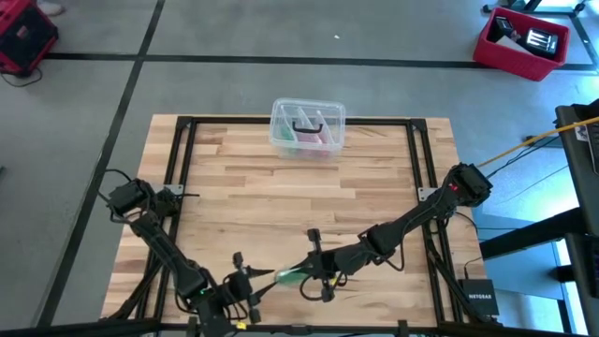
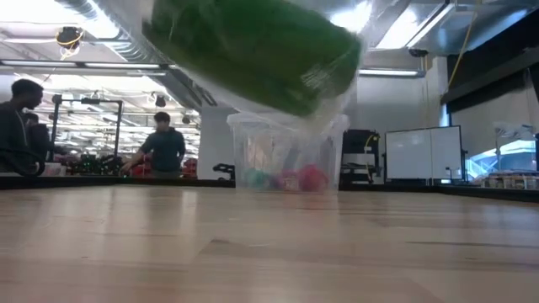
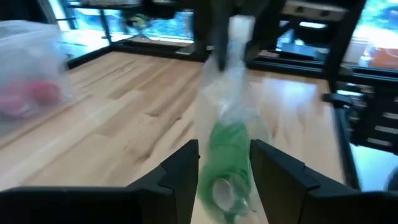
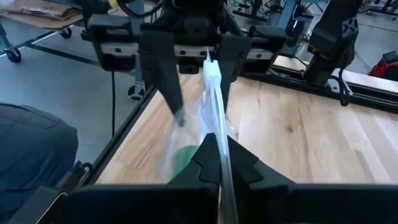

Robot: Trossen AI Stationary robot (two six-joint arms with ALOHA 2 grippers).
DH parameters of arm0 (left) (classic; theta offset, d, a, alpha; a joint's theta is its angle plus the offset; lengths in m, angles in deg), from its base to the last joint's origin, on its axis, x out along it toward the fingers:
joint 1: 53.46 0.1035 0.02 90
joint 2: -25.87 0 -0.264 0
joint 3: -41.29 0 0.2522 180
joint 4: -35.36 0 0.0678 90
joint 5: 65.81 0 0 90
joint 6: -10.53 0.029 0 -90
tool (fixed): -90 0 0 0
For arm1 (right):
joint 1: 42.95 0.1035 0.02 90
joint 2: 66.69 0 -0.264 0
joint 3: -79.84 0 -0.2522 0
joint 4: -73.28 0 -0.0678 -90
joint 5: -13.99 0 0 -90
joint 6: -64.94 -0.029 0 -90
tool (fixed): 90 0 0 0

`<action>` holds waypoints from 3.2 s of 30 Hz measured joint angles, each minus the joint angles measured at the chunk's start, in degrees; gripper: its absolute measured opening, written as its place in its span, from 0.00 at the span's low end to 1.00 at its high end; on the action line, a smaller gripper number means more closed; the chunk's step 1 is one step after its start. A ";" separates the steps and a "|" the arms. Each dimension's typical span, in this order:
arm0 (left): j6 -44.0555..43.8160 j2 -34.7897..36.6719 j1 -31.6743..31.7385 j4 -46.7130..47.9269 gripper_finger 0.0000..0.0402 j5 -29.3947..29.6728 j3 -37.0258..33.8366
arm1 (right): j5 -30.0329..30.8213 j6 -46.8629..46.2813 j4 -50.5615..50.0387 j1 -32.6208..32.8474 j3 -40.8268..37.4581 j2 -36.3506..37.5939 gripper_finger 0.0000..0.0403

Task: Roll bandage
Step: Close the transparent zip lock bag

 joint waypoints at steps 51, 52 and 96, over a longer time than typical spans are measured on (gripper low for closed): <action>19.10 0.74 3.65 -27.17 0.33 -5.10 -7.41 | 0.92 0.07 -0.92 0.10 -0.02 -0.45 0.00; 20.34 0.74 3.78 -28.60 0.33 -5.21 -7.41 | 0.92 0.07 -0.89 0.09 -0.02 -0.45 0.00; 29.47 0.90 3.93 -33.54 0.00 -1.83 -7.25 | -2.62 -1.44 -6.36 -1.29 10.03 -1.37 0.33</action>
